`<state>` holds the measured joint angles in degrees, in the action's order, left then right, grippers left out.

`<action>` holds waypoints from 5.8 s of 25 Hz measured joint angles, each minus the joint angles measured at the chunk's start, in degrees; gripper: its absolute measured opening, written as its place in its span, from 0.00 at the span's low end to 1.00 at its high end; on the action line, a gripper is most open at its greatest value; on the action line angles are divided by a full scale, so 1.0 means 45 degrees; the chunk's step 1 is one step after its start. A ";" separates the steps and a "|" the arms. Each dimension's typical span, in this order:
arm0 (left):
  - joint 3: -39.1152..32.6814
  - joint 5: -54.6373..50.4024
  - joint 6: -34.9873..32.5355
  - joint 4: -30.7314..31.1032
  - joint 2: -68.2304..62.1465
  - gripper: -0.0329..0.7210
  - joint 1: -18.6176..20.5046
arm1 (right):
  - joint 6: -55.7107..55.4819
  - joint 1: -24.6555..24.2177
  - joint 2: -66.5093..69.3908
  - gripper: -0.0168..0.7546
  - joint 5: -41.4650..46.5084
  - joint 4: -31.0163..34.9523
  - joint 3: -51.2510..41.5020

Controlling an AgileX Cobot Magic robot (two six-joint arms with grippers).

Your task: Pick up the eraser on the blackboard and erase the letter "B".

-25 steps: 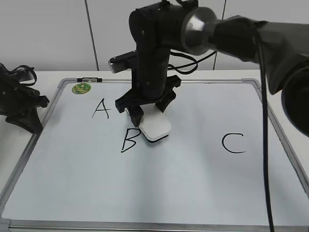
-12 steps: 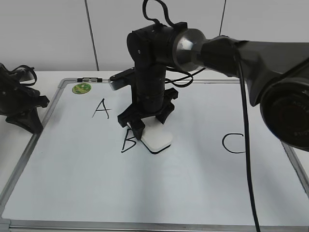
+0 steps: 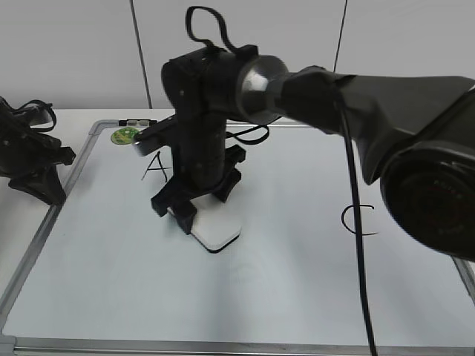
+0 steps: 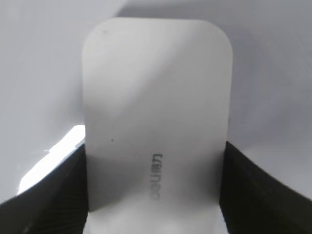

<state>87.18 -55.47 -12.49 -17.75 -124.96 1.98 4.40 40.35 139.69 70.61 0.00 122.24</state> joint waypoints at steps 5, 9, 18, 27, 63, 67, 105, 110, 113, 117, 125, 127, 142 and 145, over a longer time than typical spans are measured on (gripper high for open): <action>0.0000 0.0000 0.0000 -0.0009 0.0000 0.06 0.0000 | 0.0045 0.1335 0.0050 0.73 0.0000 -0.0106 0.0000; 0.0000 0.0000 0.0000 -0.0030 0.0000 0.06 0.0000 | 0.0192 0.1921 0.0050 0.73 -0.0018 -0.0107 0.0000; 0.0000 0.0000 0.0000 -0.0030 0.0000 0.06 0.0000 | 0.0020 0.1783 0.0056 0.73 -0.0026 -0.0476 0.0008; 0.0000 0.0000 -0.0011 -0.0120 0.0000 0.06 0.0000 | -0.0379 0.0387 0.0056 0.73 -0.0047 -0.0711 0.0028; 0.0000 0.0046 -0.0011 -0.0190 -0.0008 0.06 0.0000 | -0.0718 -0.3589 -0.4947 0.73 0.0091 -0.1396 -0.1967; 0.0000 0.0044 -0.0011 -0.0190 -0.0008 0.06 0.0000 | -0.0811 -0.4464 -0.6238 0.73 0.0091 -0.1364 -0.4022; 0.0000 0.0044 -0.0039 -0.0211 -0.0008 0.06 0.0000 | -0.2623 -0.8005 -0.6455 0.73 -0.5552 -0.1482 -1.0968; 0.0000 0.0044 -0.0039 -0.0211 -0.0008 0.06 0.0000 | -0.2809 -0.8005 -0.6248 0.73 -0.5777 -0.1707 -1.0968; 0.0000 0.0044 -0.0039 -0.0211 -0.0008 0.06 0.0000 | -0.2917 -0.8005 -0.6248 0.73 -0.5830 -0.1838 -1.0968; 0.0000 0.0044 -0.0039 -0.0211 -0.0008 0.06 0.0000 | -0.2915 -0.8005 -0.6248 0.73 -0.5917 -0.1838 -1.0968; 0.0000 0.0044 -0.0039 -0.0211 -0.0008 0.06 0.0000 | -0.2942 -0.8005 -0.6248 0.73 -0.6010 -0.1838 -1.0968; 0.0000 0.0044 -0.0039 -0.0211 -0.0008 0.06 0.0000 | -0.2942 -0.8005 -0.6248 0.73 -0.6010 -0.1814 -1.0968; 0.0000 0.0072 -0.0039 -0.0211 -0.0008 0.06 0.0000 | -0.2942 -0.8005 -0.6017 0.82 -0.5396 -0.1708 -1.0505; 0.0000 0.0072 -0.0039 -0.0211 -0.0008 0.06 0.0000 | -0.2942 -0.8005 -0.6017 0.82 -0.4308 -0.1907 -0.9539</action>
<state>87.18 -55.15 -12.66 -18.70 -124.99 1.98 -8.84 4.33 112.61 51.22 -8.58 79.31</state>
